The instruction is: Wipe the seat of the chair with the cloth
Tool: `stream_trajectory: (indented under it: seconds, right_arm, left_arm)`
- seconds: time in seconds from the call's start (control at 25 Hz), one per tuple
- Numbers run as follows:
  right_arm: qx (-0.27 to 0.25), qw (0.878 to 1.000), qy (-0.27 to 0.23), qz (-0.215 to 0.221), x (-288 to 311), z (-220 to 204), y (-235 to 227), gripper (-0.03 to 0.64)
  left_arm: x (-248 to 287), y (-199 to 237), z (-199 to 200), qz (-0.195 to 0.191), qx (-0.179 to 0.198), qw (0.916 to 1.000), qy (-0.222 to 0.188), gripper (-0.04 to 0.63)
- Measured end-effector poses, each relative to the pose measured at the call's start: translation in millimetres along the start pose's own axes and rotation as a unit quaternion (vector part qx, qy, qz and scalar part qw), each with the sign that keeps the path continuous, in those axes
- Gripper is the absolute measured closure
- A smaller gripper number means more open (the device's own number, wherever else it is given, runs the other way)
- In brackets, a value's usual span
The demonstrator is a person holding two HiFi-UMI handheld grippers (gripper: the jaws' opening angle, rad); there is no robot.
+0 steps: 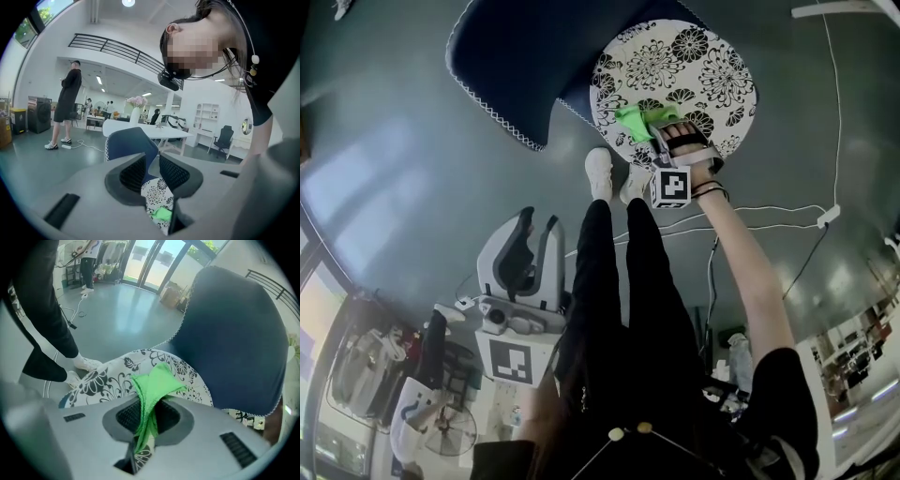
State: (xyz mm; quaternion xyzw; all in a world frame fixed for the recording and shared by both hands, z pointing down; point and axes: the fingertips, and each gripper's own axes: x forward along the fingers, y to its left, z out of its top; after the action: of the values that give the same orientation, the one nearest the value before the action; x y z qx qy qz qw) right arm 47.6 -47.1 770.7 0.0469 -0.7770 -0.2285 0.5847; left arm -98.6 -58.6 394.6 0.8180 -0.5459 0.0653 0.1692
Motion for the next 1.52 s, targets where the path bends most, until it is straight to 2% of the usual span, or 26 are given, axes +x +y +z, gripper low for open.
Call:
stream_trajectory:
  seconds: [0.12,0.4,0.52,0.6,0.68,0.8,0.96,1.12,1.32,1.52]
  right_arm:
    - [0.004,1.0,-0.007,0.014,-7,7,27,0.566]
    - [-0.029,0.996,-0.03,0.073,-31,27,94,0.566]
    - [-0.024,0.995,-0.042,0.09,-42,38,108,0.566]
    - [-0.022,0.995,-0.047,0.084,-49,41,108,0.566]
    - [0.004,0.997,-0.048,0.063,-54,39,90,0.566]
    - [0.053,0.998,-0.029,0.01,-54,20,40,0.566]
    - [0.072,0.995,0.026,-0.066,-40,-35,-34,0.566]
    - [0.097,0.984,0.086,-0.122,-27,-100,-100,0.566]
    - [0.114,0.973,0.14,-0.144,-12,-155,-149,0.566]
    - [0.114,0.969,0.17,-0.138,2,-180,-163,0.566]
  left_arm:
    - [1,-1,-1,-0.001,-0.001,1.0,-0.002,0.503]
    - [1,0,-1,-0.003,0.0,1.0,-0.004,0.503]
    - [0,0,0,-0.004,0.0,1.0,-0.003,0.503]
    - [0,0,0,-0.005,0.0,1.0,-0.002,0.503]
    - [1,1,0,-0.005,0.001,1.0,-0.001,0.503]
    - [2,2,-1,-0.006,0.003,1.0,-0.001,0.503]
    - [7,1,-5,-0.009,0.004,0.9999,-0.004,0.53]
    - [16,-5,-7,-0.02,0.027,0.9994,-0.002,0.586]
    - [48,-13,-20,-0.062,0.048,0.9966,0.027,0.591]
    - [70,-19,-26,-0.076,0.071,0.9939,0.037,0.589]
